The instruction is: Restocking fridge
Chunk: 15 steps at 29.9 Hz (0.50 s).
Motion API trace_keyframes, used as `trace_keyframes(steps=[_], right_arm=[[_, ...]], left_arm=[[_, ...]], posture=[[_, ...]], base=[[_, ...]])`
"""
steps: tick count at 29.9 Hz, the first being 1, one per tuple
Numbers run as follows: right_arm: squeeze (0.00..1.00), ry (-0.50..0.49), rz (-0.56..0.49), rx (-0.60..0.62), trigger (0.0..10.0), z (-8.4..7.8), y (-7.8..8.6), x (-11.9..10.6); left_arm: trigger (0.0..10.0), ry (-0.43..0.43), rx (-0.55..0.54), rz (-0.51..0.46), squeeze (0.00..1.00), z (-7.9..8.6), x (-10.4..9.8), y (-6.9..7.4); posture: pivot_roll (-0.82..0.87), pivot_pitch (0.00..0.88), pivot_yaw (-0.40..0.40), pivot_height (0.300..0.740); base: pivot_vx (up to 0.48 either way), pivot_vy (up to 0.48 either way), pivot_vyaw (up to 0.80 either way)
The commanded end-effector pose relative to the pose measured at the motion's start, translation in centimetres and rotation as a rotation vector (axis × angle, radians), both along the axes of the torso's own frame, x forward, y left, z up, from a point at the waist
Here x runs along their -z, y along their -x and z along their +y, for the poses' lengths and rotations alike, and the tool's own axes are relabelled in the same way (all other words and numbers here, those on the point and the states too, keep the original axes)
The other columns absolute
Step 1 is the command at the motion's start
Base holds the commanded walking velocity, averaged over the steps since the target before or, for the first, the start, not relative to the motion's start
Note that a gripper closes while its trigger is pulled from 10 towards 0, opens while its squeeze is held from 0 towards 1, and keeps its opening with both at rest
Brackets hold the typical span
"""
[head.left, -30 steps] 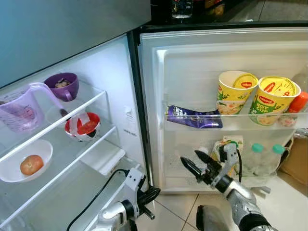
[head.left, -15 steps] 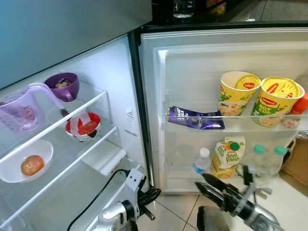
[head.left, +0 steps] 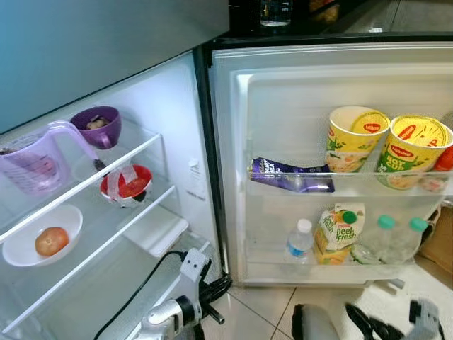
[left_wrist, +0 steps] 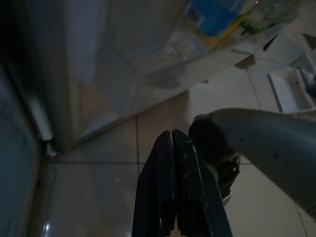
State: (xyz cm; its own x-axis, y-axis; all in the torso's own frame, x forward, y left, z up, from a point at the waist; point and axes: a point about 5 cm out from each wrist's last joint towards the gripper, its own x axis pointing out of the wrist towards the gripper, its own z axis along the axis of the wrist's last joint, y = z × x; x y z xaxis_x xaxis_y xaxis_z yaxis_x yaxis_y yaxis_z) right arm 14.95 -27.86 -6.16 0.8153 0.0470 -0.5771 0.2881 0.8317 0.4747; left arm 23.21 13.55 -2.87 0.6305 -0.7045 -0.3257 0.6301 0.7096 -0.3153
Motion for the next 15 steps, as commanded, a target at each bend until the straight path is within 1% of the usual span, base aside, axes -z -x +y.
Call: trace_keyframes(steps=[1,2,3,5,6,7,9,10,11,13,15], right_arm=[[0.0,0.072,0.11,0.066,10.0,-0.4,1.3,0.8],[0.0,0.128,0.216,0.103,10.0,-0.7,2.7,1.5],[0.0,0.168,0.283,0.12,10.0,-0.8,3.7,1.9],[0.0,0.188,0.368,0.122,10.0,-0.4,5.5,2.7],[0.0,0.188,0.386,0.117,10.0,-0.2,5.9,2.8],[0.0,0.188,0.386,0.117,10.0,-0.2,5.9,2.8],[0.0,0.213,0.44,0.089,10.0,0.2,6.9,3.3],[0.0,0.242,0.484,0.061,10.0,0.5,7.4,3.6],[0.0,0.242,0.484,0.061,10.0,0.5,7.4,3.6],[0.0,0.274,0.522,0.046,10.0,0.7,7.5,3.7],[0.0,0.274,0.522,0.046,10.0,0.7,7.5,3.7]], left_arm=[[10.0,-0.021,-0.015,0.021,0.0,0.7,0.3,0.3],[10.0,-0.022,-0.018,0.023,0.0,0.8,0.3,0.3],[10.0,-0.023,-0.02,0.025,0.0,0.8,0.4,0.3],[10.0,-0.023,-0.021,0.03,0.0,1.0,0.4,0.4],[10.0,-0.022,-0.021,0.032,0.0,1.0,0.4,0.4],[10.0,-0.022,-0.021,0.032,0.0,1.0,0.4,0.4],[10.0,-0.019,-0.014,0.035,0.0,1.1,0.5,0.5],[10.0,-0.018,-0.01,0.036,0.0,1.1,0.5,0.6],[10.0,-0.018,-0.01,0.036,0.0,1.1,0.5,0.6],[10.0,-0.015,-0.008,0.035,0.0,1.1,0.5,0.6],[10.0,-0.015,-0.008,0.035,0.0,1.1,0.5,0.6]], posture=[[-0.08,0.0,0.001,0.581],[-0.08,0.0,0.002,0.581],[-0.08,0.0,0.002,0.581],[-0.08,0.0,0.005,0.581],[-0.08,0.0,0.005,0.581],[-0.08,0.0,0.005,0.581],[-0.08,0.0,0.006,0.581],[-0.07,0.0,0.004,0.581],[-0.07,0.0,0.004,0.581],[-0.07,0.0,0.001,0.581],[-0.07,0.0,0.001,0.581]], base=[[0.0,0.0,0.0],[0.0,0.0,0.0],[0.0,0.0,0.0],[0.0,0.0,0.0],[0.0,0.0,0.0],[0.0,0.0,0.0],[0.0,0.0,0.0],[0.0,0.0,0.0],[0.0,0.0,0.0],[0.0,0.0,0.0],[0.0,0.0,0.0]])
